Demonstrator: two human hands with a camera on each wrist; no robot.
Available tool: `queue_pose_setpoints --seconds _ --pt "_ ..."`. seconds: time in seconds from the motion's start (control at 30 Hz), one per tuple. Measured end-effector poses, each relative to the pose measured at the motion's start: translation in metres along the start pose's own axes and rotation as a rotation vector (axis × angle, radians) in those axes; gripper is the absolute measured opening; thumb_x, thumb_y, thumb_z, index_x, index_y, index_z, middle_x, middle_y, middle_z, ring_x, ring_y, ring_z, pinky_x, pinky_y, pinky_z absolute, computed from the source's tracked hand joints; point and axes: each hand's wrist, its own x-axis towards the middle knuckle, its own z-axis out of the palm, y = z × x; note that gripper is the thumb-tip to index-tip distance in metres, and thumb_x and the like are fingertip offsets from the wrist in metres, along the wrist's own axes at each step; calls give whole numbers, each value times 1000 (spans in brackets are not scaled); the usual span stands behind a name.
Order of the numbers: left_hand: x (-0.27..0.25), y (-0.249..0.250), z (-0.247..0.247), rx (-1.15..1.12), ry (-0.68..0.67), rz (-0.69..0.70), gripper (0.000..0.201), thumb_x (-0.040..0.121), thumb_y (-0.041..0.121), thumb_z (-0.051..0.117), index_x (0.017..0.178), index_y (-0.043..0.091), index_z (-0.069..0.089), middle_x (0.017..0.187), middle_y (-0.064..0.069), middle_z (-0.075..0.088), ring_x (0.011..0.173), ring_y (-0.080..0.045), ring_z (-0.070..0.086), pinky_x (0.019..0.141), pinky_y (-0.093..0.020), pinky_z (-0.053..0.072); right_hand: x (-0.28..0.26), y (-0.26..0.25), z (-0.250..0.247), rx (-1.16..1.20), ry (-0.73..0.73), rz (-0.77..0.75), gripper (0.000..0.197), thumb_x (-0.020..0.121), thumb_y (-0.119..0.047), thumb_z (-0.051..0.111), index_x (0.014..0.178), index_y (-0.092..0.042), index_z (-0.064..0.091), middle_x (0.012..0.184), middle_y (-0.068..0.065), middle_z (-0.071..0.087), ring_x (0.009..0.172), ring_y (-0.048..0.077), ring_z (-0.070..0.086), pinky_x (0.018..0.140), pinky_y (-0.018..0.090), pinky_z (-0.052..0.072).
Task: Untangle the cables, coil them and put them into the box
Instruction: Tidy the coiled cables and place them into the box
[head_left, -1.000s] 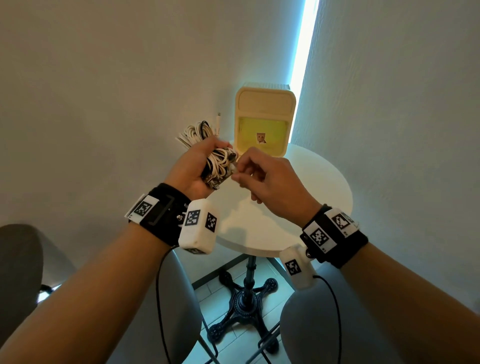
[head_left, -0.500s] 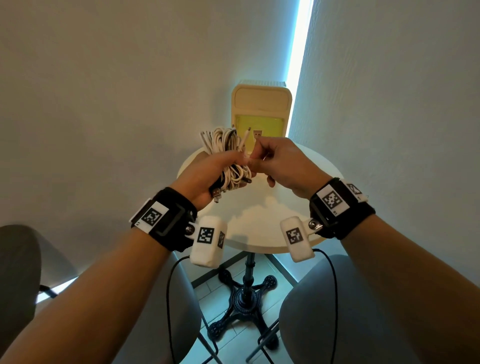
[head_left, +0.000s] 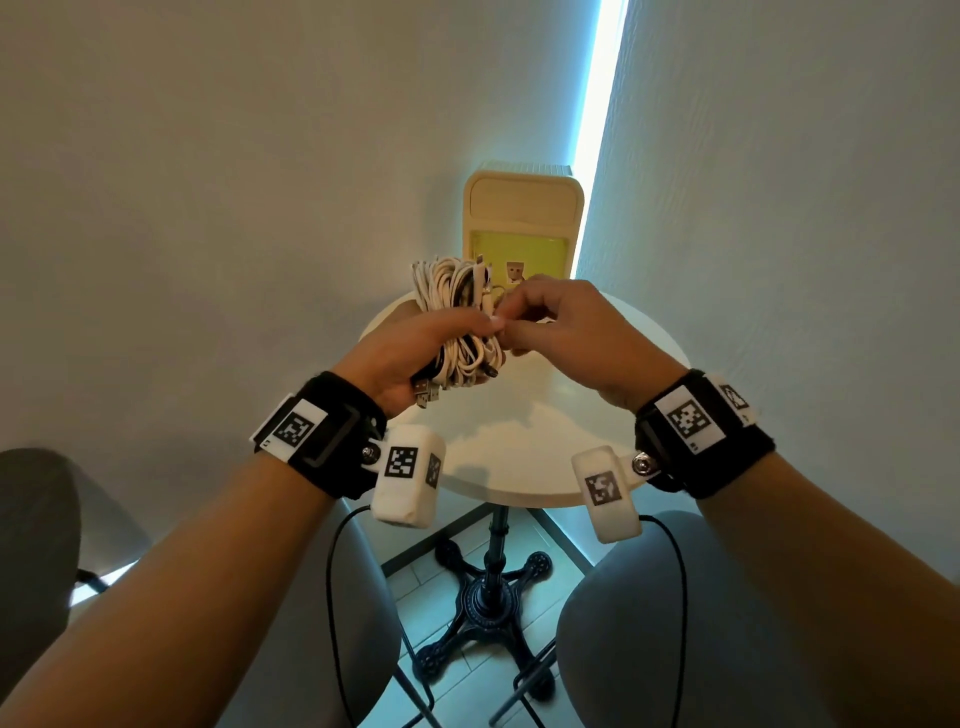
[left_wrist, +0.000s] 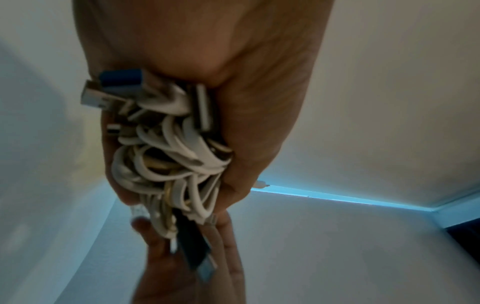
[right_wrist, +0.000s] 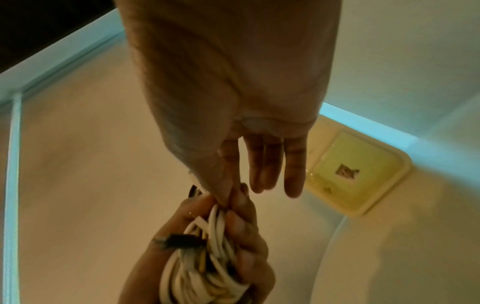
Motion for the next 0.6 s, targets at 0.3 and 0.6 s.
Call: queue_pose_setpoints --seconds 0.3,0.6 --pt "1 -2 -11 -141 79 -20 7 98 8 69 104 6 73 85 -6 72 74 -19 70 71 -35 64 8 -5 -7 154 -32 75 32 107 -45 57 128 -25 70 128 -10 68 121 11 67 104 41 58" --pt "-2 -7 25 133 -36 102 12 91 -5 72 98 4 68 73 -10 66 60 -20 66 52 -31 54 30 -27 27 460 8 88 45 95 -49 72 122 -13 74 114 12 78 106 28 77 101 50 60"
